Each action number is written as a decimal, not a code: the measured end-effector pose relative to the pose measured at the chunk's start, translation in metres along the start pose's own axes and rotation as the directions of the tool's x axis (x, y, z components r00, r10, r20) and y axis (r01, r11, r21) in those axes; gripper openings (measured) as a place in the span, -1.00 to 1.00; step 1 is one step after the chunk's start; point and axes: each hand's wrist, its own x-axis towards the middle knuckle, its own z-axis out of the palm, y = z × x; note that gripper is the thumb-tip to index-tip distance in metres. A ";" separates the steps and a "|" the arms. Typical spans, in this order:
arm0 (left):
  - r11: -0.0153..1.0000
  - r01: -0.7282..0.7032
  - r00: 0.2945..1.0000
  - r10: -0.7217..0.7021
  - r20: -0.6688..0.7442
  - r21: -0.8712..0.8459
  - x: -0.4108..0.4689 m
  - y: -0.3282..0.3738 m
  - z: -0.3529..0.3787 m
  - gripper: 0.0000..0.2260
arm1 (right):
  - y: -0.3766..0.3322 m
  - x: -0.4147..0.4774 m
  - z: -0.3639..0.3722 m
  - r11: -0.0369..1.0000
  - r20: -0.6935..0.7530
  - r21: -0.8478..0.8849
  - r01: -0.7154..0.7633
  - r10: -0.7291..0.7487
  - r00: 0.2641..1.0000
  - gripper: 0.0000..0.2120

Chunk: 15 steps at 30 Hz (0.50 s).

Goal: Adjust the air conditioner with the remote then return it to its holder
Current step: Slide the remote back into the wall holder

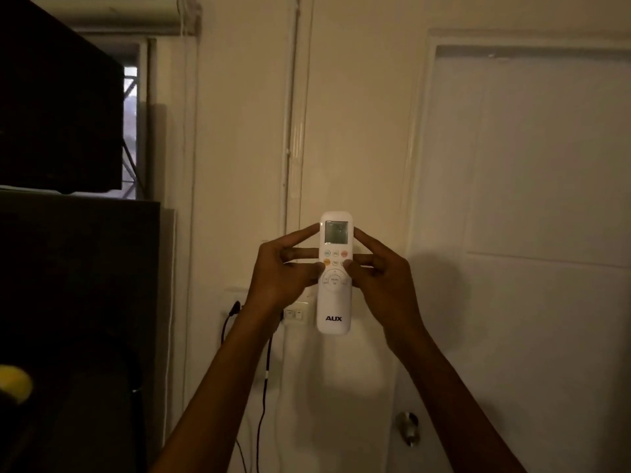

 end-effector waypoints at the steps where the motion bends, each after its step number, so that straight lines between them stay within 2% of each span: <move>1: 1.000 0.003 1.000 -0.003 0.000 -0.001 0.008 -0.007 0.004 -0.46 | 0.009 0.008 -0.001 1.000 0.007 0.001 0.001 -0.001 1.000 -0.52; 9: 0.998 0.055 0.997 -0.054 -0.057 0.013 0.072 -0.068 0.029 -0.46 | 0.084 0.074 0.005 1.000 0.075 0.017 -0.025 0.024 0.997 -0.52; 15: 0.997 0.066 0.997 -0.064 -0.041 0.044 0.113 -0.118 0.035 -0.47 | 0.134 0.103 0.019 0.998 0.040 0.043 -0.050 0.048 0.998 -0.52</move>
